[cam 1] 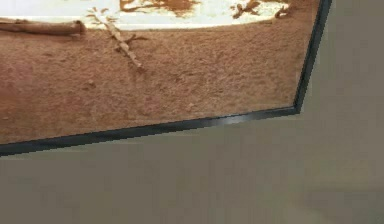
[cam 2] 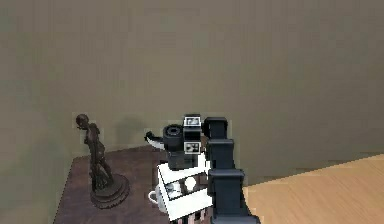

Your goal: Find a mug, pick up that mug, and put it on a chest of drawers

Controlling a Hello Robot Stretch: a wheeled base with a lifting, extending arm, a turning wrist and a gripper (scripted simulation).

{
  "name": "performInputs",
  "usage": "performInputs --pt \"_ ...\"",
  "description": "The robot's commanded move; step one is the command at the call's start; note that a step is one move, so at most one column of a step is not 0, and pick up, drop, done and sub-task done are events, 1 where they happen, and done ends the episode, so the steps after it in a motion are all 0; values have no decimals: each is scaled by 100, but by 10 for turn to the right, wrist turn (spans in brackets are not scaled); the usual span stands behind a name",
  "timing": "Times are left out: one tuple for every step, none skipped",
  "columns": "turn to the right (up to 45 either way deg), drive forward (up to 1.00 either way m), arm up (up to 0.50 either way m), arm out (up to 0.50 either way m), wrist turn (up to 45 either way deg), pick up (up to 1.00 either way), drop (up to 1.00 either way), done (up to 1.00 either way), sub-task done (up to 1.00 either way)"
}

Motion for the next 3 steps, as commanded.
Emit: performInputs --pt "0 0 10 0 0 0 0 0 0" --pt "0 0 0 -8 0 0 0 0 0" --pt "0 0 0 0 0 0 0 100 0"
